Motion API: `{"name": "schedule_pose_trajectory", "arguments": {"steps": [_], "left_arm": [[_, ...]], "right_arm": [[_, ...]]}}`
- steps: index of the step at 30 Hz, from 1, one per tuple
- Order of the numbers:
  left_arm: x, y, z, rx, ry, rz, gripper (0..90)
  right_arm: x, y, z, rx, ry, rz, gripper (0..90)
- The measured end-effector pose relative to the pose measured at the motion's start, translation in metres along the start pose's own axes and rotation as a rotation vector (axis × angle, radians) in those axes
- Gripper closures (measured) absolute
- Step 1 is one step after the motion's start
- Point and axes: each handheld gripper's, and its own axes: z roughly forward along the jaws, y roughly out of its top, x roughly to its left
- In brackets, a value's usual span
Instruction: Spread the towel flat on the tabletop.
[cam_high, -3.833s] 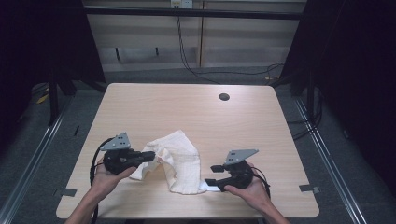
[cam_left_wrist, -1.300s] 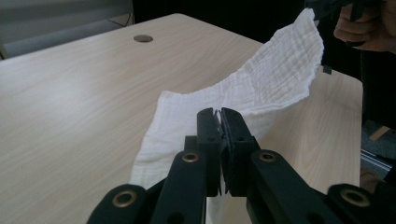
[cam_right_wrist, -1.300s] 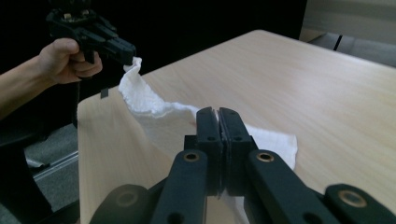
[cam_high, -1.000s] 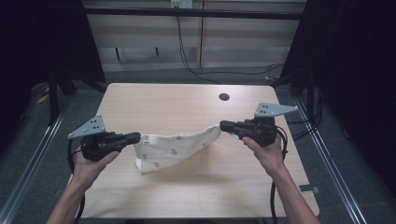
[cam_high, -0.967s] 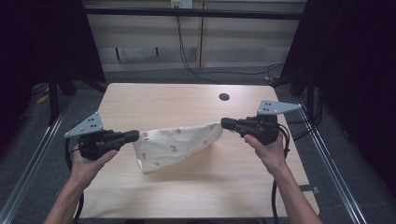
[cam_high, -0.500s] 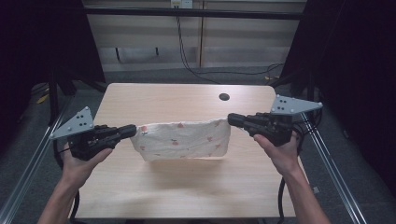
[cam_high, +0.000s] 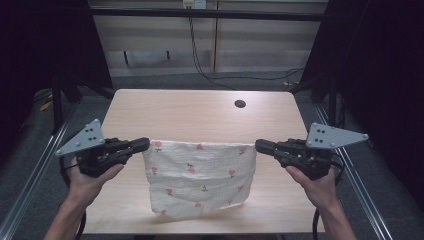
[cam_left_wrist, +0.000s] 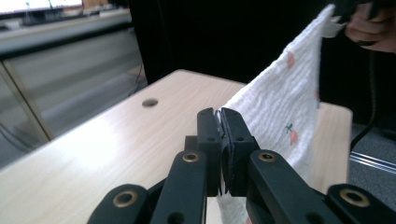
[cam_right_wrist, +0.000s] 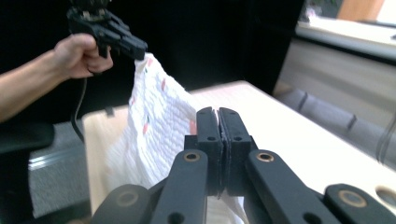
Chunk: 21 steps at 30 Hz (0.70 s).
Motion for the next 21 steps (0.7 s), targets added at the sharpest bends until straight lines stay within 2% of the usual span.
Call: {"name": "schedule_pose_trajectory", "arguments": {"steps": [1,2,3,4,7,8,9,11,13,18,21], "left_arm": [[0.003,-0.004,0.006,-0.004,0.001,-0.007,87.6],[0.007,-0.009,0.019,0.018,-0.008,-0.027,87.6],[0.007,-0.009,0.019,0.018,-0.008,-0.027,87.6],[0.008,-0.013,0.032,0.030,-0.022,-0.036,87.6],[0.010,-0.017,0.039,0.041,-0.030,-0.052,87.6],[0.013,-0.020,0.043,0.049,-0.031,-0.059,87.6],[0.015,-0.023,0.047,0.067,-0.024,-0.067,87.6],[0.021,-0.027,0.049,0.083,-0.019,-0.088,87.6],[0.024,-0.032,0.049,0.085,-0.010,-0.105,87.6],[0.030,-0.039,0.049,0.108,0.003,-0.118,87.6],[0.033,-0.045,0.051,0.131,0.014,-0.124,87.6]], "right_arm": [[-0.005,-0.009,0.004,0.016,-0.002,0.019,88.2],[-0.007,-0.013,0.006,0.026,-0.008,0.021,88.2],[-0.007,-0.013,0.006,0.026,-0.008,0.021,88.2],[-0.015,-0.020,0.010,0.048,-0.021,0.041,88.2],[-0.023,-0.026,0.014,0.067,-0.038,0.055,88.2],[-0.031,-0.034,0.017,0.078,-0.043,0.081,88.2],[-0.031,-0.034,0.017,0.078,-0.043,0.081,88.2],[-0.040,-0.041,0.020,0.109,-0.045,0.077,88.1],[-0.045,-0.047,0.022,0.116,-0.041,0.092,88.2],[-0.058,-0.054,0.034,0.121,-0.043,0.115,88.1],[-0.067,-0.058,0.047,0.142,-0.044,0.127,88.1]]}}
